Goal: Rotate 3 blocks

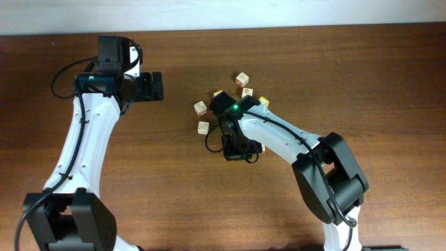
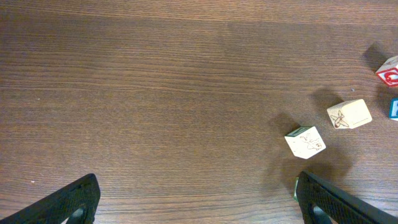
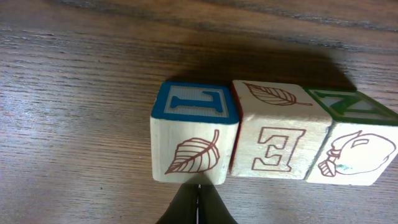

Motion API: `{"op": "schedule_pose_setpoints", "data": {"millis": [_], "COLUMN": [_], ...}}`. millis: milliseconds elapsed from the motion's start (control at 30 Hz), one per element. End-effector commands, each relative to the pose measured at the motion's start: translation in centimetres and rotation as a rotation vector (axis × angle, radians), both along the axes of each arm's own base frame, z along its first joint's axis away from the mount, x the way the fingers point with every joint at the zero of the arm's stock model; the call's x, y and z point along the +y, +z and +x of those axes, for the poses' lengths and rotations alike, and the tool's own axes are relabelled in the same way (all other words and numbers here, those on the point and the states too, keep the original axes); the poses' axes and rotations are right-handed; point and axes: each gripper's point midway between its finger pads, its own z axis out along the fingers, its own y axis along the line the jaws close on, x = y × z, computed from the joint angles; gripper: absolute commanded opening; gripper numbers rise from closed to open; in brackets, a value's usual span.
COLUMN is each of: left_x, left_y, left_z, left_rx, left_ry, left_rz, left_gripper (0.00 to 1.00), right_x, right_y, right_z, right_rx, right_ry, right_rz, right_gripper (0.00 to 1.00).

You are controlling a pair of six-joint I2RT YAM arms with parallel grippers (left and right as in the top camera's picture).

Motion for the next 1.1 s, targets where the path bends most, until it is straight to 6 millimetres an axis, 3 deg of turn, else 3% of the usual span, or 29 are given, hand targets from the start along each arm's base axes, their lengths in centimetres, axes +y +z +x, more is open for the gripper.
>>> {"op": "schedule_pose_setpoints", "data": {"millis": [0,233,300,400,467,500,567,633,700,767,800,867,933,967,1000,1033,1067], "left_x": [0.1,0.1,0.1,0.1,0.1,0.1,0.1,0.1,0.1,0.1,0.1,-3.3,-4.9,-5.7,-6.4,-6.7,-7.8], "left_y": [0.2,0.2,0.2,0.2,0.2,0.2,0.2,0.2,0.2,0.2,0.2,0.3,0.3,0.5,0.2,-0.1,-1.1], "left_z": [0.3,0.3,0.3,0.3,0.3,0.3,0.3,0.3,0.3,0.3,0.3,-0.2,-0.9,-1.0,-1.1,-1.1,-1.2], "left_rx": [-0.008,-0.008,-0.008,-0.008,-0.008,-0.008,-0.008,-0.008,-0.008,-0.008,-0.008,0.014,0.037,0.040,0.055,0.069,0.103], "left_ry": [0.015,0.016,0.015,0.015,0.015,0.016,0.015,0.015,0.016,0.015,0.015,-0.087,-0.137,-0.161,-0.158,-0.144,-0.141], "left_rz": [-0.002,-0.002,-0.002,-0.002,-0.002,-0.002,-0.002,-0.002,-0.002,-0.002,-0.004,-0.159,-0.244,-0.284,-0.315,-0.326,-0.339], "left_gripper": [0.99,0.99,0.99,0.99,0.99,0.99,0.99,0.99,0.99,0.99,0.99,0.99,0.99,0.84,0.49,0.21,0.00], "right_x": [-0.1,-0.2,0.7,1.3,1.6,0.7,-2.2,-6.6,-10.6,-11.7,-12.1,-13.2,-13.2,-13.0,-12.8,-12.8,-12.8], "right_y": [-0.5,-0.5,0.0,4.0,8.6,11.7,16.1,20.6,22.5,22.1,21.0,16.2,12.4,10.3,9.2,8.0,6.7], "right_z": [0.1,0.2,-0.2,0.8,1.9,2.6,3.5,4.1,4.2,4.5,4.6,4.5,3.6,3.1,2.9,2.6,2.2], "right_rx": [0.005,0.002,0.025,-0.016,-0.107,-0.173,-0.271,-0.366,-0.390,-0.364,-0.330,-0.272,-0.229,-0.215,-0.212,-0.205,-0.196], "right_ry": [-0.009,-0.010,0.043,0.068,0.070,0.046,-0.011,-0.063,-0.100,-0.085,-0.082,-0.133,-0.163,-0.170,-0.167,-0.192,-0.224], "right_rz": [-0.002,-0.004,0.045,0.073,0.118,0.156,0.206,0.276,0.333,0.424,0.486,0.532,0.565,0.573,0.584,0.587,0.589], "right_gripper": [0.04,0.04,0.04,0.04,0.04,0.04,0.04,0.04,0.04,0.04,0.04,0.04,0.04,0.04,0.04,0.04,0.04]}}
